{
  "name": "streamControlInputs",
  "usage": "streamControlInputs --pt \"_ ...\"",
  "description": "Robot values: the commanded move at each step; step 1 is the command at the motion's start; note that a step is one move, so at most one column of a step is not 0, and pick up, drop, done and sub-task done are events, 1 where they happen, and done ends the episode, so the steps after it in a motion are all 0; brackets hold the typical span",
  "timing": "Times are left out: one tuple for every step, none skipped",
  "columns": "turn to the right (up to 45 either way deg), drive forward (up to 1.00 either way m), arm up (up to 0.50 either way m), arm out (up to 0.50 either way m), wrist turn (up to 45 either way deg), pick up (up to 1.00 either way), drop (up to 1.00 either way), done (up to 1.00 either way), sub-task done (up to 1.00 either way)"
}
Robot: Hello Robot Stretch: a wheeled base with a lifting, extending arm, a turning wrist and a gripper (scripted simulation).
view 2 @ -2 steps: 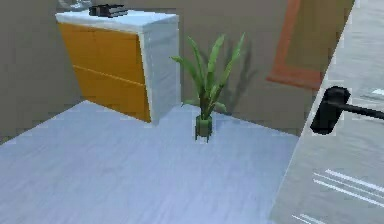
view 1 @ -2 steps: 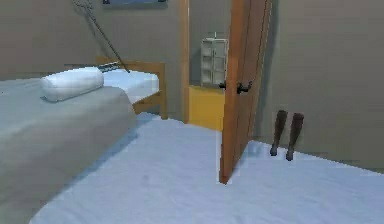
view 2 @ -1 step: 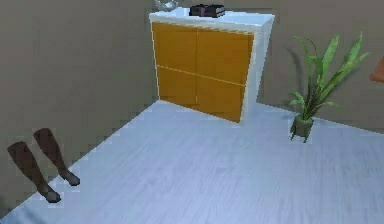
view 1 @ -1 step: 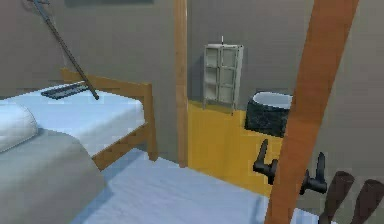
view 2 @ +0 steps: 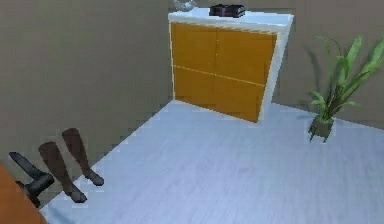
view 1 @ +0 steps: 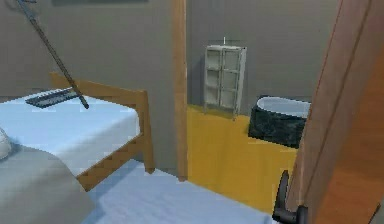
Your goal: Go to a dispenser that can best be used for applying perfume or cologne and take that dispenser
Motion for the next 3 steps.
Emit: streamControlInputs --pt "-15.0 0.00 0.00 0.00 0.0 0.00 0.00 0.00 0.00" --pt "0.0 0.45 0.00 0.00 0.0 0.00 0.00 0.00 0.00" --pt "45.0 0.00 0.00 0.00 0.0 0.00 0.00 0.00 0.00"
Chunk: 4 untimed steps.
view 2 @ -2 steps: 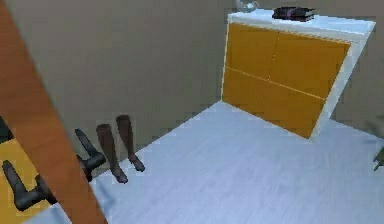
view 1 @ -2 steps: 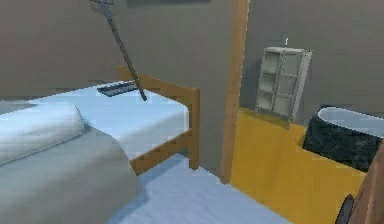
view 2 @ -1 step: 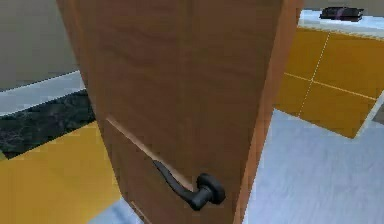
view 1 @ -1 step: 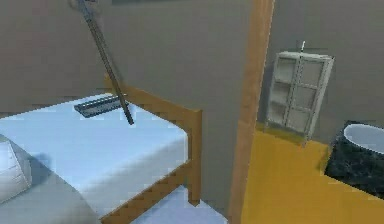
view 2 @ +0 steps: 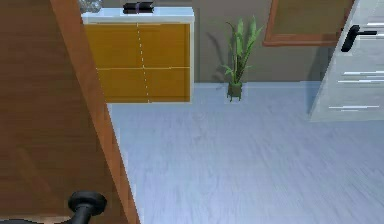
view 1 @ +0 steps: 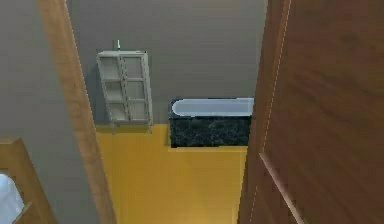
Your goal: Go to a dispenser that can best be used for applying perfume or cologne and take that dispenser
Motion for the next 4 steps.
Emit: streamControlInputs --pt "3.0 0.00 0.00 0.00 0.0 0.00 0.00 0.00 0.00" --pt "0.0 1.00 0.00 0.00 0.0 0.00 0.00 0.00 0.00" --pt "0.0 0.35 0.00 0.00 0.0 0.00 0.00 0.00 0.00" --pt "45.0 0.00 0.00 0.00 0.0 0.00 0.00 0.00 0.00"
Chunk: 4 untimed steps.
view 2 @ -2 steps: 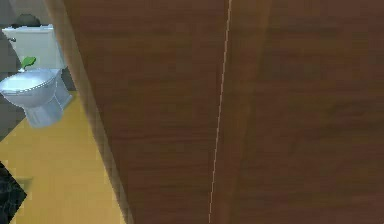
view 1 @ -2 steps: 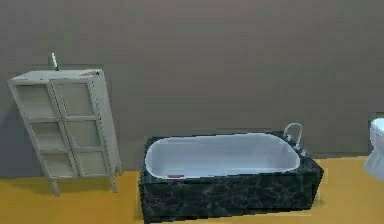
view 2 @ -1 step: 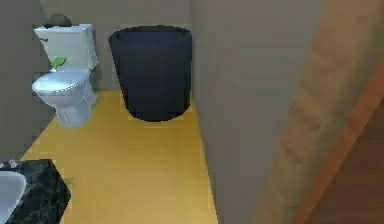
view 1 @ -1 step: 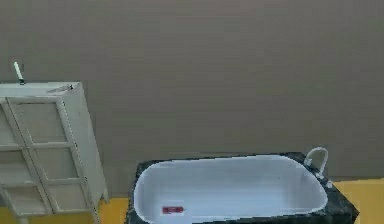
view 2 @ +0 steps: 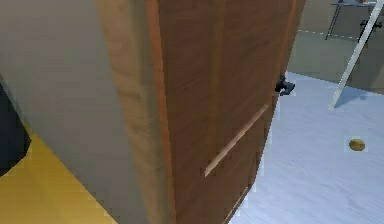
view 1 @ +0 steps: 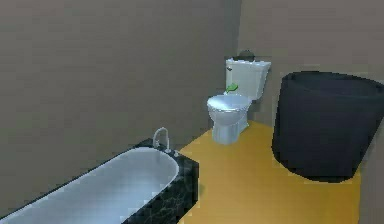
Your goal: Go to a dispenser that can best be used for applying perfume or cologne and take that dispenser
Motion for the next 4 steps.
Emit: streamControlInputs --pt "9.0 0.00 0.00 0.00 0.0 0.00 0.00 0.00 0.00" --pt "3.0 0.00 0.00 0.00 0.0 0.00 0.00 0.00 0.00" --pt "-45.0 0.00 0.00 0.00 0.0 0.00 0.00 0.00 0.00" --pt "-45.0 0.00 0.00 0.00 0.0 0.00 0.00 0.00 0.00"
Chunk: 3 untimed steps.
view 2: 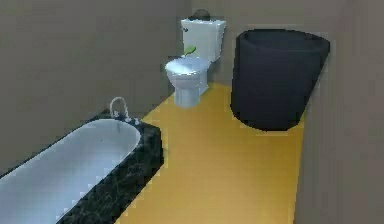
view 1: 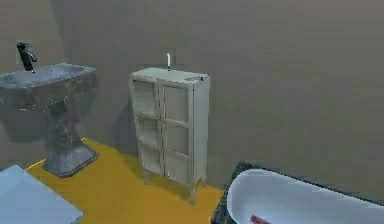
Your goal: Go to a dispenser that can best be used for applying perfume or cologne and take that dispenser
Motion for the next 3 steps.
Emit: streamControlInputs --pt "-45.0 0.00 0.00 0.00 0.0 0.00 0.00 0.00 0.00" --pt "-15.0 0.00 0.00 0.00 0.0 0.00 0.00 0.00 0.00" --pt "0.0 0.15 0.00 0.00 0.0 0.00 0.00 0.00 0.00"
